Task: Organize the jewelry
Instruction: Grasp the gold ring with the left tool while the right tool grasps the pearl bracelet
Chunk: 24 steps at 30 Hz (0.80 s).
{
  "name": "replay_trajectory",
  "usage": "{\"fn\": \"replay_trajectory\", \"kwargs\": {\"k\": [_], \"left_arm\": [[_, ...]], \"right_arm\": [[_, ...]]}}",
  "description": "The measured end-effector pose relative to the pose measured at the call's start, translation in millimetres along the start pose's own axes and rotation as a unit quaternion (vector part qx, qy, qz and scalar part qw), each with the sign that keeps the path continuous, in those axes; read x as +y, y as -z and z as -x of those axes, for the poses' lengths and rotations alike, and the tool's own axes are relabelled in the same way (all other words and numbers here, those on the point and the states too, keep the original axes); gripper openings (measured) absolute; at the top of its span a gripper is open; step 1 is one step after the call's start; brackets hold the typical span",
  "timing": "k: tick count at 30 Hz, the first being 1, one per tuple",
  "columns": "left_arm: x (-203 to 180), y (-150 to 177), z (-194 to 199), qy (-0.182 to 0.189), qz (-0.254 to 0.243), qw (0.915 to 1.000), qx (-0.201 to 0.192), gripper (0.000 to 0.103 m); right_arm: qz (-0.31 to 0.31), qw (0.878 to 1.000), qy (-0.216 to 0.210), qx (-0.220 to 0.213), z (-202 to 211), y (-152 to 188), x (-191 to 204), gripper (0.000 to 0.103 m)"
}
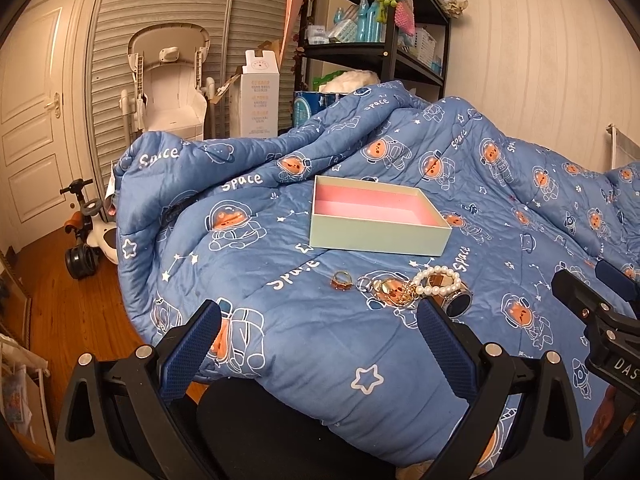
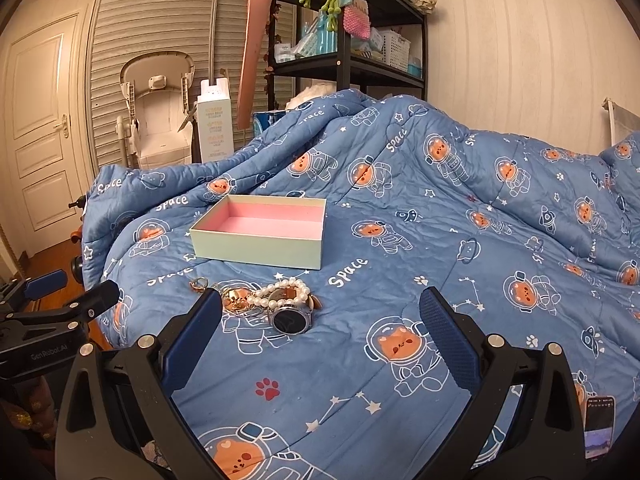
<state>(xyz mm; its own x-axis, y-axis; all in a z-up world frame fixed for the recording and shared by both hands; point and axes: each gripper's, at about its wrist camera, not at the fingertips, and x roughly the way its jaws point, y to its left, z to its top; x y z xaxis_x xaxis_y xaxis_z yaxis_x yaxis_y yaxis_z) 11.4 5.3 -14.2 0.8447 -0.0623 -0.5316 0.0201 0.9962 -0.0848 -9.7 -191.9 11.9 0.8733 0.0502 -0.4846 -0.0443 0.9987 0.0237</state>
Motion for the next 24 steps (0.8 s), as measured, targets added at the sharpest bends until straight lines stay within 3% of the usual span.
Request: {"fn": "replay_trajectory", "kwargs": {"k": [7, 12, 17, 22, 24], "left_arm": [[0, 0, -14, 0.026, 0.002, 0.9993, 0.026, 0.096], [6, -2, -31, 0.068, 0.018, 0.9961, 0.053, 0.096], [8, -2, -50, 0.092, 0.012, 0.9922, 0.083, 0.096], [7, -3, -71, 0.107, -0.022, 0.9886, 0.104, 0.096], [9, -6, -80, 0.112, -0.028, 0.9869, 0.113, 0.089]], "right_arm": [[-0.013, 0.997, -0.055, 0.061, -30, 1, -4, 0.097], [-0.038, 0.986, -0.092, 0.133, -66, 3, -16, 0.097], [-0.045, 0.978, -0.109, 0.172, -95, 2, -24, 0.097], [0.013, 0.971, -0.148, 0.187, -118, -6, -9, 0.097], [0.044, 0.969, -0.153, 0.190, -127, -10, 1, 0.097]]}}
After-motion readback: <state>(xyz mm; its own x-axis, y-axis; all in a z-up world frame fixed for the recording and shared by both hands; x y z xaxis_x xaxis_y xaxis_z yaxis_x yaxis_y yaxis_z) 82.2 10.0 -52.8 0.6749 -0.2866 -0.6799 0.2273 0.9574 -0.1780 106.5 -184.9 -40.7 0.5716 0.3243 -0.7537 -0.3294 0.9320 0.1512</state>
